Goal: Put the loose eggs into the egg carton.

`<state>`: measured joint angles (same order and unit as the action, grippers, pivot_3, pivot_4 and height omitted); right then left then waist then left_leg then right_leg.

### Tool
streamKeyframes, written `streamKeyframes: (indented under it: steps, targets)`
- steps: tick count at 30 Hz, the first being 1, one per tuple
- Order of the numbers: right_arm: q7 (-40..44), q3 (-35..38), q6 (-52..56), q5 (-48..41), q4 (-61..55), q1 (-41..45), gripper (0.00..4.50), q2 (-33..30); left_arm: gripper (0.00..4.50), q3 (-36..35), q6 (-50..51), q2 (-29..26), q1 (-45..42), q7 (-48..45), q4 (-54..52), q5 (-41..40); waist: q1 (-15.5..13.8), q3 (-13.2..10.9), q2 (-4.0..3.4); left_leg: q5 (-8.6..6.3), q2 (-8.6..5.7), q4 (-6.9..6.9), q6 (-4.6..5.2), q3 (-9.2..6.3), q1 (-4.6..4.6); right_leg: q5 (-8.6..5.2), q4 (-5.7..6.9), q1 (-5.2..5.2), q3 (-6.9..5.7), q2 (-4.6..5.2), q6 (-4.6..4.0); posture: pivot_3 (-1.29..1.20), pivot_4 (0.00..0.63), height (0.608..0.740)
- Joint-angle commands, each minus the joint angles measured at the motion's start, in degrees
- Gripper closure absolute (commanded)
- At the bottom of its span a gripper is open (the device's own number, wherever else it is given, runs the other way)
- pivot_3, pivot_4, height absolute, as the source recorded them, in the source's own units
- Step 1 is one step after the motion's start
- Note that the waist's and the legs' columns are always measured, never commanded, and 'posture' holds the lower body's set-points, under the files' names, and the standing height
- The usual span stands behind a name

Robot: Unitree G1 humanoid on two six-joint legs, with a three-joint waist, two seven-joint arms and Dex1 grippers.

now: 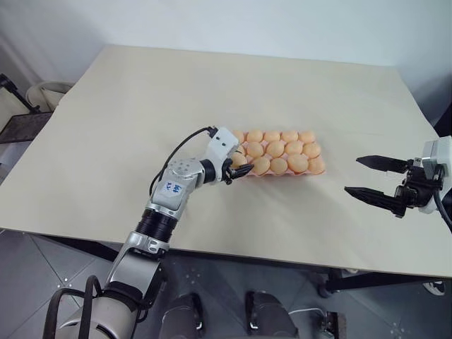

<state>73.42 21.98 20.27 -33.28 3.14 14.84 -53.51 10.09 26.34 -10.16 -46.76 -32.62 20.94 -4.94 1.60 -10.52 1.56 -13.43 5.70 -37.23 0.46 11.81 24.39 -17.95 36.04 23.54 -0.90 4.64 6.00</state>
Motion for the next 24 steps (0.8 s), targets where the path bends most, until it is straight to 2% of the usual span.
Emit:
streamKeyframes:
  steps: [1,3,4,10,16,20,24]
  targets:
    - [-0.52,2.39,0.05,-1.27,-1.36,0.08,0.0,-1.05,0.78,0.23,0.4,-0.38,-1.33,-0.66,-2.68,0.36,0.01,0.0,0.0,0.0,0.0,0.0,0.01,0.0,0.0,0.0,0.01,0.0,0.0,0.0,0.0,0.0,0.15,0.74]
    - [-0.62,1.97,0.02,-1.13,-1.06,0.55,0.0,-1.0,0.17,0.41,0.4,-0.51,-1.28,-1.08,-3.03,0.47,0.05,0.0,0.0,0.0,0.0,0.0,0.0,0.0,0.0,0.0,0.02,0.0,0.0,0.0,0.0,0.0,0.15,0.74]
    - [-0.64,1.83,-0.01,-1.08,-0.95,0.72,0.0,-0.98,0.06,0.41,0.43,-0.55,-1.27,-1.18,-3.2,0.53,0.05,0.0,0.0,0.0,0.0,0.0,0.0,0.0,0.0,0.0,0.02,0.0,0.0,0.0,0.0,0.0,0.15,0.74]
    - [-0.47,1.23,-0.22,-0.93,-0.5,1.49,0.0,-0.74,0.06,-2.47,0.43,-1.51,-0.21,-2.09,-8.11,-1.74,0.01,0.0,0.0,0.01,0.01,0.04,0.01,0.0,0.0,0.0,0.01,0.01,0.0,-0.01,0.0,0.0,0.15,0.74]
    - [-0.19,1.03,-0.48,-0.9,-0.27,1.83,0.0,-0.65,0.06,-4.54,0.95,-5.26,2.2,-3.27,-17.02,-3.16,0.01,0.0,-0.01,0.02,0.01,0.05,0.01,0.01,0.0,0.0,0.01,0.01,0.0,-0.01,0.0,0.0,0.15,0.74]
    - [0.13,1.04,-0.9,-0.82,0.22,2.14,0.0,-0.66,0.06,-9.4,2.87,-11.75,4.98,-9.78,-23.01,-9.12,0.28,0.0,-0.02,0.04,0.05,0.03,-0.01,0.02,-0.02,0.0,0.08,0.02,0.02,-0.04,0.0,0.0,0.15,0.74]
    - [0.73,1.08,-1.68,-0.64,1.17,2.48,0.0,-0.73,0.06,-12.91,-0.16,-19.55,8.58,-15.92,-25.48,-11.86,0.14,0.0,-0.04,0.08,0.09,0.06,-0.08,0.03,-0.1,-0.01,0.15,0.01,0.01,-0.09,-0.02,0.0,0.15,0.74]
